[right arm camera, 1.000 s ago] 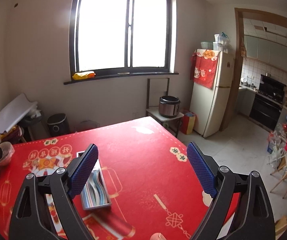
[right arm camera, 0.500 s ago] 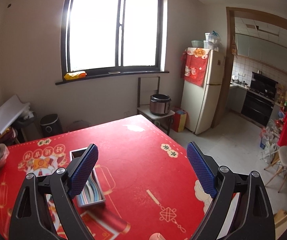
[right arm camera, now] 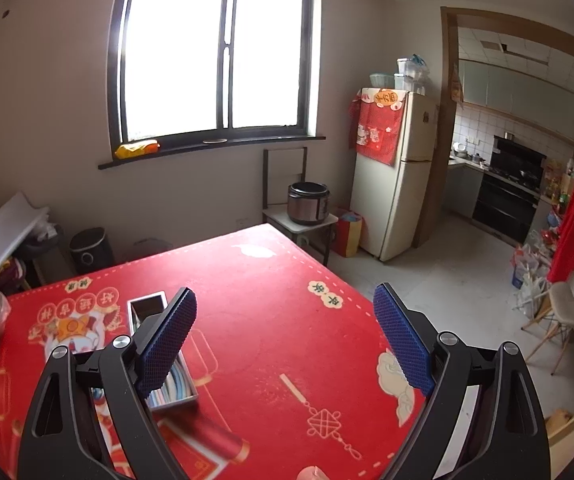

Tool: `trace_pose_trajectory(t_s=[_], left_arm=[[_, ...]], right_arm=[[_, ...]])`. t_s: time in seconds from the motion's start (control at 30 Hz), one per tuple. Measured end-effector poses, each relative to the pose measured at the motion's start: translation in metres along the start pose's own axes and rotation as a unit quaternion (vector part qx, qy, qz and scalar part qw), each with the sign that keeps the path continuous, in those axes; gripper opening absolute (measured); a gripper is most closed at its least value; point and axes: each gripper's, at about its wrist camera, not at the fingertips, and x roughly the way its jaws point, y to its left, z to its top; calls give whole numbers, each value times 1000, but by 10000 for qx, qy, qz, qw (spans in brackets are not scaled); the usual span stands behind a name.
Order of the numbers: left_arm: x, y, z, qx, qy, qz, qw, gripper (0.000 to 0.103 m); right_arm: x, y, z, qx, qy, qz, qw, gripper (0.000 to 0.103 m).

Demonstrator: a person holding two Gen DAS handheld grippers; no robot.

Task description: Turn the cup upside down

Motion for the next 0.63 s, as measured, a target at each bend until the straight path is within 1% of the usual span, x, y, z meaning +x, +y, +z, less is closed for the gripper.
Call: trace_pose_trajectory(t_s=[0.33,0.63], left_arm=[[2,-4,0,30,-42,-44,10000,97],[5,-2,1,-39,-10,63,10000,97]], right_arm=[[2,-4,1,9,-7,-32,10000,87],[5,-2,1,-25,29,-8,10000,87]])
